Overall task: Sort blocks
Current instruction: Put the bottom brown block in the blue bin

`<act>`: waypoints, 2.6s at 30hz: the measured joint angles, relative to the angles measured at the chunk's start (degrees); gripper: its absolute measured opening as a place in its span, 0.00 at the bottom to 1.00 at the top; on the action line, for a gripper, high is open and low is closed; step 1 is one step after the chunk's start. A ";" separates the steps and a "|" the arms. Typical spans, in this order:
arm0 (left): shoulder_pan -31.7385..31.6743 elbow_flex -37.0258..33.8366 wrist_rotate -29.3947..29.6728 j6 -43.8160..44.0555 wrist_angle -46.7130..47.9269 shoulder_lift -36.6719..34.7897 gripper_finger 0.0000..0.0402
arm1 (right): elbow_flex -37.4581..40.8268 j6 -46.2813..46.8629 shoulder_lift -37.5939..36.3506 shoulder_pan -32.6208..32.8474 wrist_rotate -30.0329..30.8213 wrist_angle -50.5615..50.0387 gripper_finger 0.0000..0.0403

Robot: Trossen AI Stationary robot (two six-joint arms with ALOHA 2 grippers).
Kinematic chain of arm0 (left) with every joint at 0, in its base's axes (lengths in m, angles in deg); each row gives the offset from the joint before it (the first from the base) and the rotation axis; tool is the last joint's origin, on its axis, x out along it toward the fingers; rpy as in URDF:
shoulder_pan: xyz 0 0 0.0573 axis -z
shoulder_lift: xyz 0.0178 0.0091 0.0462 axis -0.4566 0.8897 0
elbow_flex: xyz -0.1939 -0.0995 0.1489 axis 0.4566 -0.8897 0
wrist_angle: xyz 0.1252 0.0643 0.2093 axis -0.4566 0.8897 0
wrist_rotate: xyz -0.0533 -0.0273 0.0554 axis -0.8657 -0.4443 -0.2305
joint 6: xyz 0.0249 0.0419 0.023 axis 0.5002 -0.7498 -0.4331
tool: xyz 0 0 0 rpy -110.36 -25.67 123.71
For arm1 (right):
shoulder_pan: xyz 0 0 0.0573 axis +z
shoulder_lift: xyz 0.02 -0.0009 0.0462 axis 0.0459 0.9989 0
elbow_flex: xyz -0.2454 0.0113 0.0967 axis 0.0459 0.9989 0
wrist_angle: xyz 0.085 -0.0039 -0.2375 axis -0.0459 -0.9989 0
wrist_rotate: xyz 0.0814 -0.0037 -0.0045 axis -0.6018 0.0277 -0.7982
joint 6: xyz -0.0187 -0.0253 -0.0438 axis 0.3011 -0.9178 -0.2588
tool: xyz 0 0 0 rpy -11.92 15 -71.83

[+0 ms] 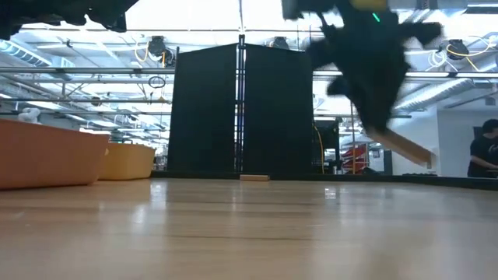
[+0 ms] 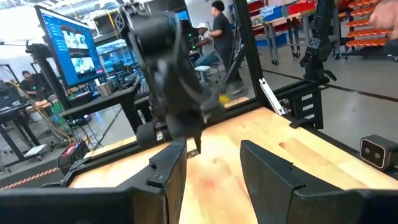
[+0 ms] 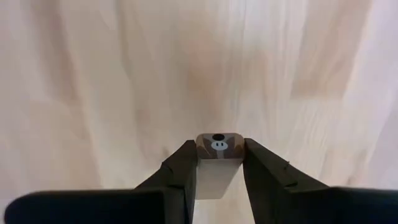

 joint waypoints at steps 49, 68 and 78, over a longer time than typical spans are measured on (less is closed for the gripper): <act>0.00 7.34 13.16 10.44 -37.09 38.36 0.84 | -20.89 -9.46 0.00 -0.48 9.12 42.95 0.21; 0.00 7.34 12.96 10.53 -37.62 38.34 0.22 | -20.89 -7.39 0.00 -0.91 8.79 42.74 0.32; 1.37 7.63 13.40 9.23 -24.97 31.78 0.26 | -20.84 -7.80 -1.07 -2.12 8.59 39.22 0.58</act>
